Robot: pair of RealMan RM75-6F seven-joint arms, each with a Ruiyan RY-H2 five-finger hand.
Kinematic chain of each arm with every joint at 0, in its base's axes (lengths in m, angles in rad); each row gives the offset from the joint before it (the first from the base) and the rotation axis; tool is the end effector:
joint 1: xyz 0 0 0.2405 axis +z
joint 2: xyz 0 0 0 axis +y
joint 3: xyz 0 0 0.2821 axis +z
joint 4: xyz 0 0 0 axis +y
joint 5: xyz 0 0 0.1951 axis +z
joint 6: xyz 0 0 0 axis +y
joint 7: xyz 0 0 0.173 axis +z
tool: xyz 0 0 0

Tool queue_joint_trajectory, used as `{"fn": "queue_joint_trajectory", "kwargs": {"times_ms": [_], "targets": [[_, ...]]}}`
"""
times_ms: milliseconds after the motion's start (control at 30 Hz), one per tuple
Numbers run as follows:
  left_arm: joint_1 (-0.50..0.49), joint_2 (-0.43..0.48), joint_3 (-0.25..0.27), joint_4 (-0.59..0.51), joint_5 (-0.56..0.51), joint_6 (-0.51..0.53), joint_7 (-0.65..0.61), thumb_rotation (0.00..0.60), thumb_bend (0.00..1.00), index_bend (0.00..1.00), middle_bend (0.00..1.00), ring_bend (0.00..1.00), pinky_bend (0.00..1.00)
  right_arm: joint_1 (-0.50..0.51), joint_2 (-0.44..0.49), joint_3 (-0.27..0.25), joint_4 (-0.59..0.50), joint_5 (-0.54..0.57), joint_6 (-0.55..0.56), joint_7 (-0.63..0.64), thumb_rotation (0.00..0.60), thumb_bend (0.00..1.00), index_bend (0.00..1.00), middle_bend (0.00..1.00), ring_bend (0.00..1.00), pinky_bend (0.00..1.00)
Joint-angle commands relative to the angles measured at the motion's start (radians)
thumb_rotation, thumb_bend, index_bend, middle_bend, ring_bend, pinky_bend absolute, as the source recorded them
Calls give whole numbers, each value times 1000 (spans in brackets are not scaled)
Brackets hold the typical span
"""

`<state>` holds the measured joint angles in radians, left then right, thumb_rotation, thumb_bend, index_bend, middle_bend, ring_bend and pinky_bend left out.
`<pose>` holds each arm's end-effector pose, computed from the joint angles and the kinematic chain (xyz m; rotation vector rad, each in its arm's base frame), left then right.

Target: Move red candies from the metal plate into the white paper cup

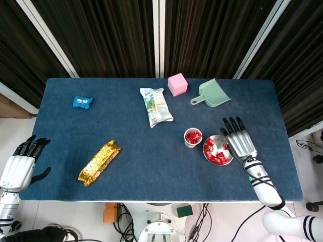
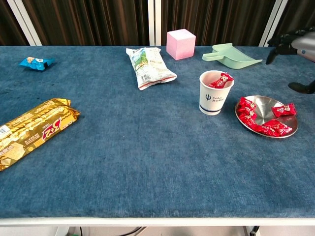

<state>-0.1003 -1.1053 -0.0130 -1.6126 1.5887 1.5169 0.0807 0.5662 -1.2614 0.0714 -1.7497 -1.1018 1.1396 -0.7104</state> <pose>-0.3131 0.2078 0.1815 -1.4983 -0.7853 -0.8905 -0.2273 -0.3335 0.0807 1.8097 -0.6488 0.5800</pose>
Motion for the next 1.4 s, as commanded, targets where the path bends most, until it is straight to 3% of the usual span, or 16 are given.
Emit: {"fn": "queue_joint_trajectory", "kwargs": {"times_ms": [33, 567, 833, 1400], "targets": [[-1, -1, 0, -1, -2, -3, 3, 600, 178, 172, 155, 57, 198, -7, -7, -18, 18, 50, -27, -23, 600, 393, 270, 0, 0, 0], [-2, 1, 0, 3, 0, -4, -6, 600, 179, 173, 155, 57, 198, 20, -112, -42, 141, 149, -46, -128, 600, 391, 336, 0, 0, 0], [-1, 1, 1, 2, -1, -3, -6, 600, 178, 173, 155, 57, 199, 28, -161, -43, 201, 158, -49, -136, 600, 391, 343, 0, 0, 0], [-8, 2, -3, 6, -11, -16, -17, 600, 178, 173, 155, 57, 198, 34, -208, -51, 262, 160, -41, -155, 600, 429, 475, 0, 0, 0]]}}
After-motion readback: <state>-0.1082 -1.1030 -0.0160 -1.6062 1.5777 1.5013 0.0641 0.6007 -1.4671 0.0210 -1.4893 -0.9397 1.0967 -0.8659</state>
